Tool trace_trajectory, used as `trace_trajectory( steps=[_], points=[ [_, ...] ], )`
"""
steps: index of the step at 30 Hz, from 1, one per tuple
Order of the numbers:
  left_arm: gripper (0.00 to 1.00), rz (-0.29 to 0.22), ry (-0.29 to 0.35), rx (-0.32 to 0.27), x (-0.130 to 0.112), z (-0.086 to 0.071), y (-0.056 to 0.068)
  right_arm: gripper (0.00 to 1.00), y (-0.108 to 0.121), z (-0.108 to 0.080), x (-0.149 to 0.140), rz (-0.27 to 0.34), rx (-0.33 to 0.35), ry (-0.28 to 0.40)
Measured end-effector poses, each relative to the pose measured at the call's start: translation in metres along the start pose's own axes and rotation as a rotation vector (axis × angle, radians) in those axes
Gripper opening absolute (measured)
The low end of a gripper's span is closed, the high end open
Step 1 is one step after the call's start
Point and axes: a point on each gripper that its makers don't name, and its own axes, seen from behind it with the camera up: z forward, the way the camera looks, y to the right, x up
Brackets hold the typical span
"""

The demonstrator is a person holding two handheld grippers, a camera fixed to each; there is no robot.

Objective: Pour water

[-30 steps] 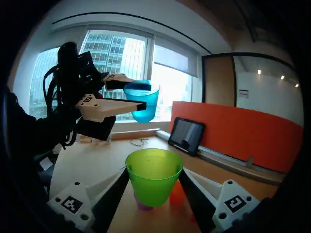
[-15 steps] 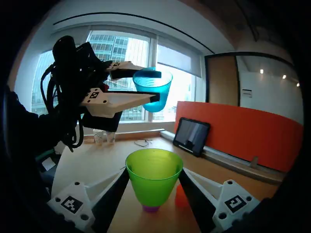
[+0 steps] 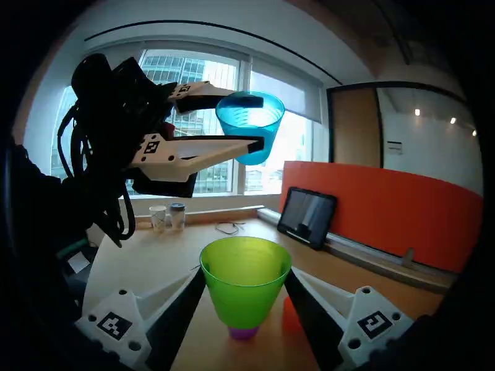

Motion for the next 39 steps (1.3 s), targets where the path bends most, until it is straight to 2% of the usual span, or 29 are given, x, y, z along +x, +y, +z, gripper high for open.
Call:
trace_trajectory(
  steps=[11, 39],
  points=[
    [0.86, 0.066, 0.011, 0.011, 0.007, 0.004, -0.004, 0.91, -0.001, 0.005, 0.000, 0.003, 0.007, 0.001],
    [0.86, 0.167, 0.026, 0.028, 0.018, 0.007, -0.003, 0.90, 0.000, 0.005, 0.004, 0.003, 0.007, 0.011]
  ],
)
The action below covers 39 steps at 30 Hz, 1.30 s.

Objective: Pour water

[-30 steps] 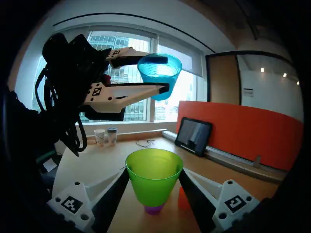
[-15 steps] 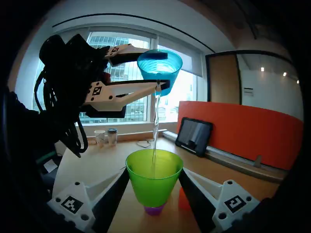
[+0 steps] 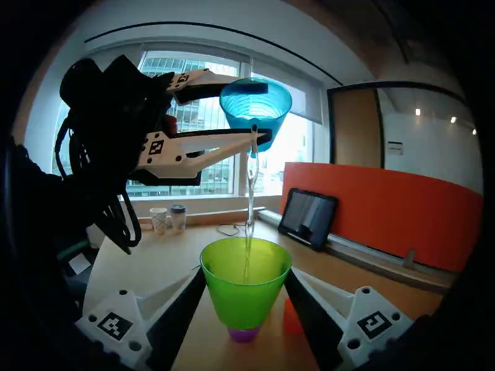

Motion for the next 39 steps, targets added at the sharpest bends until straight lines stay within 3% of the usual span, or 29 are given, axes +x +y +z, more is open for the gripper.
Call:
trace_trajectory(
  steps=[11, 39],
  points=[
    [0.86, 0.062, -0.003, 0.007, 0.004, -0.003, 0.001, 0.90, 0.000, -0.002, 0.002, -0.006, -0.004, 0.005],
    [0.86, 0.191, 0.011, 0.039, 0.018, 0.000, -0.015, 0.90, 0.001, -0.004, 0.011, -0.012, -0.007, 0.021]
  ],
)
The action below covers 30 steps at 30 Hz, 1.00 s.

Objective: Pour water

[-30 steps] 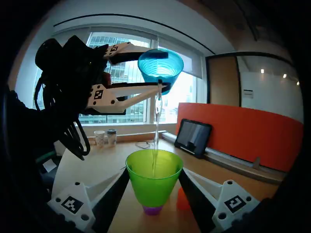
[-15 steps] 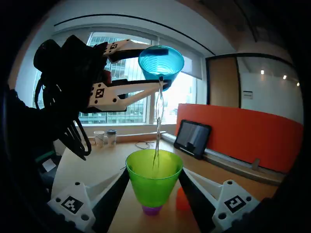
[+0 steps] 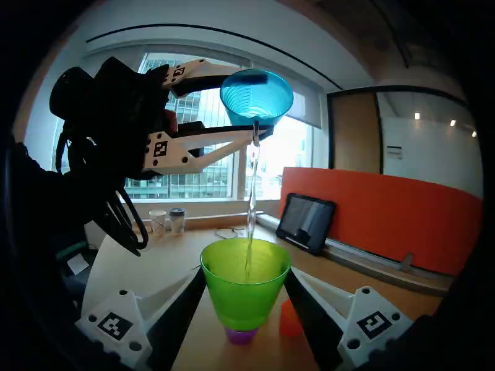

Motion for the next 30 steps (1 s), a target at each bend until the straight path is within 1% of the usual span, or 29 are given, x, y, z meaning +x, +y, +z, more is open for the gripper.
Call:
trace_trajectory(
  steps=[8, 14, 20, 30],
  points=[
    [0.86, 0.041, 0.008, 0.002, 0.004, 0.001, 0.000, 0.90, 0.002, -0.001, 0.002, -0.004, -0.004, 0.002],
    [0.86, 0.083, 0.015, 0.010, 0.007, 0.001, 0.000, 0.89, 0.003, -0.001, 0.003, -0.004, -0.007, 0.004],
    [0.86, 0.113, 0.023, 0.015, 0.011, 0.002, 0.003, 0.90, 0.005, -0.001, 0.005, -0.006, -0.008, 0.008],
    [0.86, 0.190, 0.023, 0.020, 0.012, 0.003, 0.003, 0.90, 0.007, -0.002, 0.007, -0.010, -0.013, 0.012]
  ],
)
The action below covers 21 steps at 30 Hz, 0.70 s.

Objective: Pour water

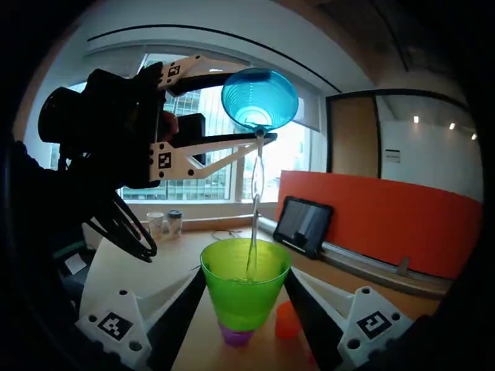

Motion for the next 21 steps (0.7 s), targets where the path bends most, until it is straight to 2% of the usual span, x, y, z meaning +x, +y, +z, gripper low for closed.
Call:
trace_trajectory(
  steps=[14, 21],
  points=[
    [0.86, 0.096, 0.012, 0.011, 0.0050, 0.0007, -0.0030, 0.90, 0.0012, -0.0004, 0.0033, 0.002, -0.007, 0.008],
    [0.86, 0.146, 0.019, 0.010, 0.0086, 0.0040, 0.0012, 0.90, 0.0023, -0.0002, 0.0049, 0.005, -0.012, 0.013]
  ],
)
